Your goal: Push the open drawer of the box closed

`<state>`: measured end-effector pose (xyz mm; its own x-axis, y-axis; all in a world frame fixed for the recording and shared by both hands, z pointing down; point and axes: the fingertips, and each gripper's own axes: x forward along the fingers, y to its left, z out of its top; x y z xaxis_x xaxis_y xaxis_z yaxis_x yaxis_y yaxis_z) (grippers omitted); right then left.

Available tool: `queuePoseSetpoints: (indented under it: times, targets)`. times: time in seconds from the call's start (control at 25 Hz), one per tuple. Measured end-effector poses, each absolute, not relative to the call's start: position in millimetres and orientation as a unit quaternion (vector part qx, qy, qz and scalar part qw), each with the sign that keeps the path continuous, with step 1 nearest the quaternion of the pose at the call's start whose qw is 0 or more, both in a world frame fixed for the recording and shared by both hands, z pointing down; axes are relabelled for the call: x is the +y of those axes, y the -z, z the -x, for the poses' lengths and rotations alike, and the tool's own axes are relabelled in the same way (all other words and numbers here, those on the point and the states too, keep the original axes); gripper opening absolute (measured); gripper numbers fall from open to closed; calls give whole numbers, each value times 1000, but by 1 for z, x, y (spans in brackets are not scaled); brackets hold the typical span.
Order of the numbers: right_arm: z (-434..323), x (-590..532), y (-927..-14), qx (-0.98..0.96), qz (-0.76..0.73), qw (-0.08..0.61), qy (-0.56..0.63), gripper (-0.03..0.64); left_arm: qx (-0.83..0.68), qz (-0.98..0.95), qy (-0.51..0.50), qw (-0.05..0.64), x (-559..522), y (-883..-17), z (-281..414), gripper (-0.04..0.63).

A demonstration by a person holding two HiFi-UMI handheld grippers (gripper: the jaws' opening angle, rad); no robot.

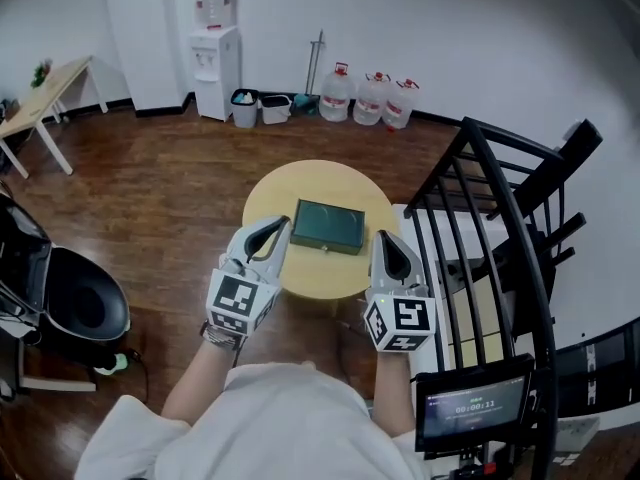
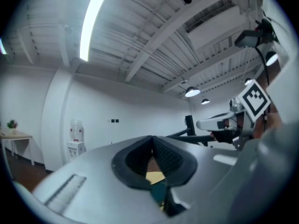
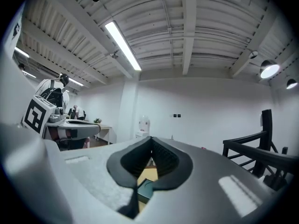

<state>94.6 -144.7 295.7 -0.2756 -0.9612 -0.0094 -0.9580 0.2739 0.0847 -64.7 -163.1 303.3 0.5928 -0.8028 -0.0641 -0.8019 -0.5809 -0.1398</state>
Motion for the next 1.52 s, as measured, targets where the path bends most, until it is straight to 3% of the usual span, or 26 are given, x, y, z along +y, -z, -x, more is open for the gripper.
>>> queuePoseSetpoints:
  times: [0.72,1.2,1.4,1.52]
  targets:
    - [-112,-64,-326,-772,-633,54,-7,3,385,918,51,78,-90,-348,47,8]
    - [-128,49,-322,-805,-590,47,26,3,402,907,-15,127,47,-313,15,8]
    - [-153,110,-353,-807,-586,71,11,3,424,901,46,84,114,-363,-4,8]
    - [-158,140,-356,-812,-579,72,2,3,426,902,32,66,152,-363,-11,8]
